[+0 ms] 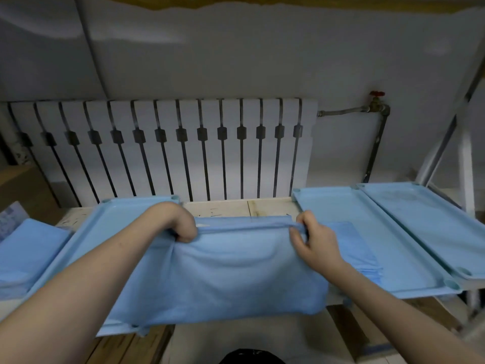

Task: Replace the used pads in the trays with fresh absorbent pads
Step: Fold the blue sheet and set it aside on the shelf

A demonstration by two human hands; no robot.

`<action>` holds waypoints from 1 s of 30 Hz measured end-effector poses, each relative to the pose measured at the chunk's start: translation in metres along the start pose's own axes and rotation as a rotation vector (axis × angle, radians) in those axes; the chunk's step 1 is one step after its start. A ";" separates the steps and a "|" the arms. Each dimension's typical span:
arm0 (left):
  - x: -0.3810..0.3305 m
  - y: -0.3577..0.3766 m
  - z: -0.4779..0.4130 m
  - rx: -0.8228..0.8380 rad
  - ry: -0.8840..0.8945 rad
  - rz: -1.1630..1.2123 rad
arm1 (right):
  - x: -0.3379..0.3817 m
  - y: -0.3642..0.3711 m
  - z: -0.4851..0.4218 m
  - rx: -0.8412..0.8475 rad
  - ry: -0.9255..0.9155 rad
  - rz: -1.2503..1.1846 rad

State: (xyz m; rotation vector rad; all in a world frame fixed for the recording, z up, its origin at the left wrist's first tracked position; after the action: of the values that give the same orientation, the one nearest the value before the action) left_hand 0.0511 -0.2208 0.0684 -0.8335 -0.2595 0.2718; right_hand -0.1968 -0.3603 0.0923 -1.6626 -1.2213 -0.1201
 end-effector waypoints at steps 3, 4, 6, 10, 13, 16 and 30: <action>0.014 -0.020 -0.009 -0.100 -0.050 0.088 | 0.006 0.003 -0.035 -0.038 0.028 0.068; 0.018 -0.027 -0.012 -0.170 -0.066 0.103 | 0.002 0.009 -0.046 -0.017 0.081 0.120; 0.025 -0.048 -0.021 -0.405 -0.095 0.066 | -0.016 0.030 -0.066 0.050 0.197 0.227; 0.039 -0.065 -0.040 -0.733 -0.243 -0.077 | -0.051 0.081 -0.089 0.167 0.274 0.307; 0.055 -0.042 -0.072 -0.747 -0.309 -0.075 | -0.072 0.122 -0.100 0.255 0.270 0.373; 0.074 -0.021 -0.104 -0.729 -0.307 0.001 | -0.086 0.145 -0.105 0.270 0.268 0.401; 0.108 -0.007 -0.140 -0.806 -0.398 0.176 | -0.101 0.227 -0.110 0.514 0.250 0.302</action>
State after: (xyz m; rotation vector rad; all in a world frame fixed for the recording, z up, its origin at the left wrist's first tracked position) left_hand 0.1990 -0.2854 -0.0033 -1.6033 -0.6962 0.5129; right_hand -0.0246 -0.5004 -0.0645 -1.3109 -0.7233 0.1587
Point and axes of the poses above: each hand's wrist, its own z-axis away from the middle knuckle, its own y-axis out of the palm, x = y × z, the point moved 10 cm from there along -z, towards the middle knuckle, and after that the axes turned 12 degrees about y, right-handed, at the moved point
